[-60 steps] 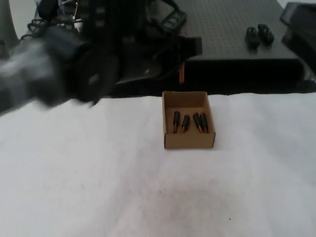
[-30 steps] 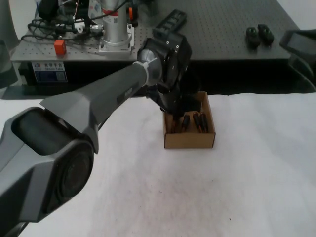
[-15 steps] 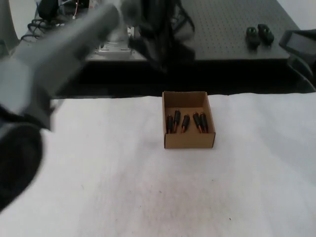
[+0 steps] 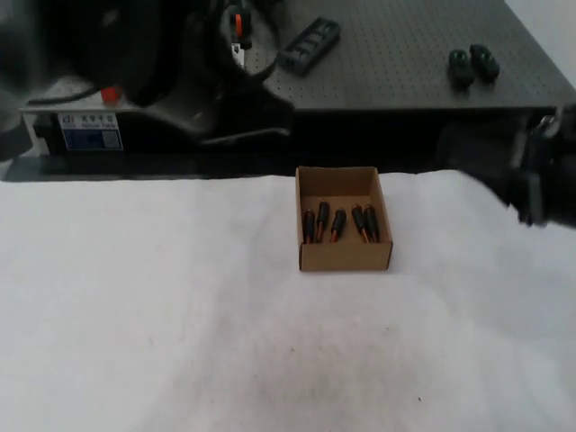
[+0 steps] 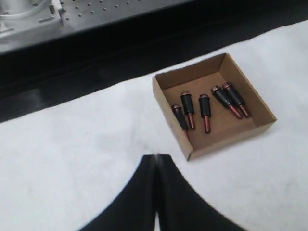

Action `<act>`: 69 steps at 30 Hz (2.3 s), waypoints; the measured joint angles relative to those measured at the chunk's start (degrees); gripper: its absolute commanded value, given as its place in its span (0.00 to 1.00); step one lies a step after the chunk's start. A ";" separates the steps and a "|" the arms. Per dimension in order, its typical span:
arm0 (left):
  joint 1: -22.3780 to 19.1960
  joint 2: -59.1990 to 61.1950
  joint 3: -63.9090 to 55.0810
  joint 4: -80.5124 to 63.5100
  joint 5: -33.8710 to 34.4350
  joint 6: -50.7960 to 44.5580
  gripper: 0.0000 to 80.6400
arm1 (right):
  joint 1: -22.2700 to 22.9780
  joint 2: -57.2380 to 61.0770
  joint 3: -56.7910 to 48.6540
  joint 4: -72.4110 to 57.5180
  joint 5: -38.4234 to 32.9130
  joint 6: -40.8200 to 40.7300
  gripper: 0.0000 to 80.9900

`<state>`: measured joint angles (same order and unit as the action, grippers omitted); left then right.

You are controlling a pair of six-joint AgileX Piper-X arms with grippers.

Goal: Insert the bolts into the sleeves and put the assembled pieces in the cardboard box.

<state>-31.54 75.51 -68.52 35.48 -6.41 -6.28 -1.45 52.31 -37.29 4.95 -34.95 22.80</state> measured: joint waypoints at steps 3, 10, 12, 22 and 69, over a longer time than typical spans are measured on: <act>0.00 -7.04 5.10 -0.72 -0.16 -1.21 0.00 | 3.14 -0.21 0.00 4.40 0.44 -3.19 0.48; 0.00 -25.68 17.39 -1.43 -0.13 -6.11 0.00 | 11.33 -9.30 0.00 21.75 3.90 -9.03 0.48; 0.00 -28.75 19.52 -1.46 -0.13 -7.14 0.00 | 12.09 -10.75 0.00 24.13 6.40 -11.58 0.48; 0.00 -44.27 38.81 -1.35 -0.13 -9.87 0.00 | 13.62 -15.50 8.73 25.13 26.74 -16.65 0.48; 0.00 -66.65 57.76 3.66 -0.13 -17.22 0.00 | 13.62 -31.63 33.03 11.99 24.11 -2.24 0.48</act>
<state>-31.54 8.86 -10.76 39.14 -6.55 -23.50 12.17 20.68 -4.27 16.94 -10.84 20.56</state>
